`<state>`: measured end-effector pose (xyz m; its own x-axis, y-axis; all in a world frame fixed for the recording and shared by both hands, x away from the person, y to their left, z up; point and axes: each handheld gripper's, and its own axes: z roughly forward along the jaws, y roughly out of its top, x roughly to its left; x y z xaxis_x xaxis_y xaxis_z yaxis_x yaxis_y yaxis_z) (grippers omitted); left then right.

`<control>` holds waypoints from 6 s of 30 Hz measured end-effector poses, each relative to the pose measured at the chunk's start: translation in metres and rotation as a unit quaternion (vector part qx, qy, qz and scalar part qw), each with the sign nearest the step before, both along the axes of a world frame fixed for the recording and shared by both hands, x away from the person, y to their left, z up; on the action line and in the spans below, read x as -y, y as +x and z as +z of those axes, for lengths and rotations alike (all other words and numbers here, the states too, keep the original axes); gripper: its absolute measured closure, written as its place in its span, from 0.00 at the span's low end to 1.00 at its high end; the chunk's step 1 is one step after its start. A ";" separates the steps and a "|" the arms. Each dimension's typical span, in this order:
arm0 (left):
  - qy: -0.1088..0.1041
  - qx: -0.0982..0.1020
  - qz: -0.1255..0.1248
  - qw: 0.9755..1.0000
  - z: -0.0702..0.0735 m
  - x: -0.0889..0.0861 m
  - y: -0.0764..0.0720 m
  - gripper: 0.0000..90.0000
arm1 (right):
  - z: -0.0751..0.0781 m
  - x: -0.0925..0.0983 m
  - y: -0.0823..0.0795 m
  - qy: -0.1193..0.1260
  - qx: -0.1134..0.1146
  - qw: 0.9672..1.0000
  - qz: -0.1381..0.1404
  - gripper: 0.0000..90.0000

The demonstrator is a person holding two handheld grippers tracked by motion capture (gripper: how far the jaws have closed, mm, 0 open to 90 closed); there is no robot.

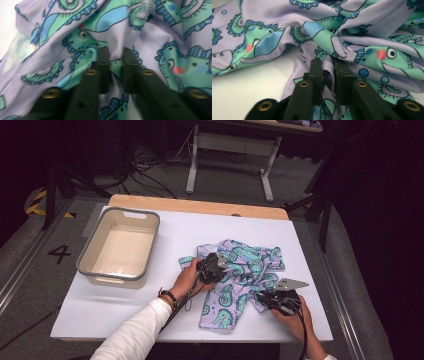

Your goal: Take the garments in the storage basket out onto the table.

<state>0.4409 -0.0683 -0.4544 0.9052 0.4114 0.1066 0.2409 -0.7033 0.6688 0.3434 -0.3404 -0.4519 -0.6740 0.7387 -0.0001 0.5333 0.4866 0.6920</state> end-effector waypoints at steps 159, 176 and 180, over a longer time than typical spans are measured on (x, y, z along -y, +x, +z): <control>0.007 -0.055 0.138 0.989 0.003 -0.063 0.052 0.99 | 0.007 0.072 0.158 -0.023 -0.022 0.982 -0.184 0.79; 0.070 0.026 0.208 0.975 0.056 -0.069 0.083 0.99 | 0.029 0.056 0.168 -0.050 0.032 0.976 -0.208 0.99; 0.077 0.035 0.220 0.972 0.064 -0.075 0.089 0.99 | 0.038 0.048 0.173 -0.043 0.054 0.975 -0.210 0.99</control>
<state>0.5299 0.0067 -0.3904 0.6328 0.7319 0.2528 0.4990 -0.6351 0.5896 0.5161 -0.3882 -0.4135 -0.3048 0.9437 -0.1287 0.6242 0.3000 0.7214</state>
